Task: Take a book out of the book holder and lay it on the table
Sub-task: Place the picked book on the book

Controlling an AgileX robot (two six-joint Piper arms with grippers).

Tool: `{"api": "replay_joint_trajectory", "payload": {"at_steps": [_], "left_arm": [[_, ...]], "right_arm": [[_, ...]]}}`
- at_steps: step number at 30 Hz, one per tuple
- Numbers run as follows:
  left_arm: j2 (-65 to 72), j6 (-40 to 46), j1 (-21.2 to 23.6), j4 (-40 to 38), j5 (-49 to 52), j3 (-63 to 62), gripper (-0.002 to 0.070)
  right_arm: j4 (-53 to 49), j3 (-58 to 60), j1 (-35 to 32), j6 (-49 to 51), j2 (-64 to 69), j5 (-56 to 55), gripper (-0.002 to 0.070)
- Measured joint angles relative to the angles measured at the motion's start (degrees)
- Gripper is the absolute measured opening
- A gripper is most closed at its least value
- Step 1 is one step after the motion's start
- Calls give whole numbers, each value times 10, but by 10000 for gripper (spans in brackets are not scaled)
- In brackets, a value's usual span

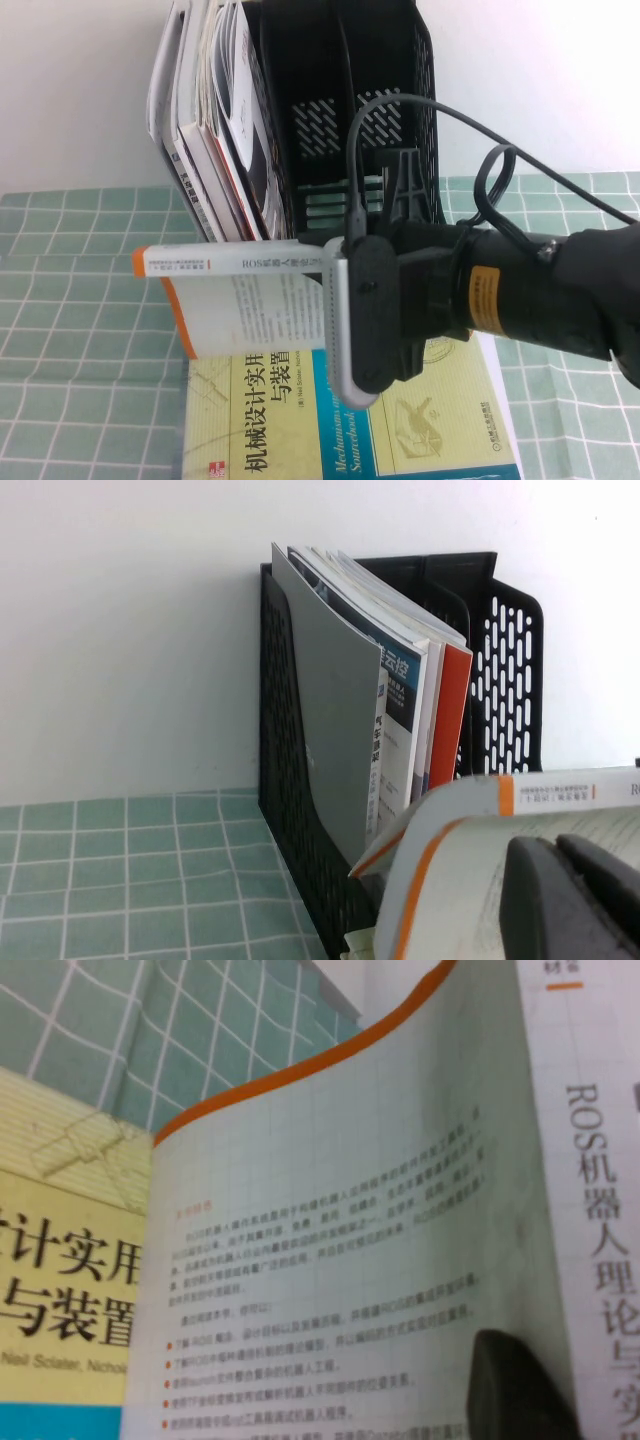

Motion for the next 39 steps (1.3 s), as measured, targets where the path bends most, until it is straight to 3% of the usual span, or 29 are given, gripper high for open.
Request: {"api": "replay_joint_trajectory", "payload": {"at_steps": [25, 39], "left_arm": [[0, 0, 0, 4, 0, 0, -3], [0, 0, 0, 1, -19, 27, -3]], "right_arm": [[16, -8, -3, -114, 16, 41, 163], [16, -44, -4, -118, 47, 41, 163]]}}
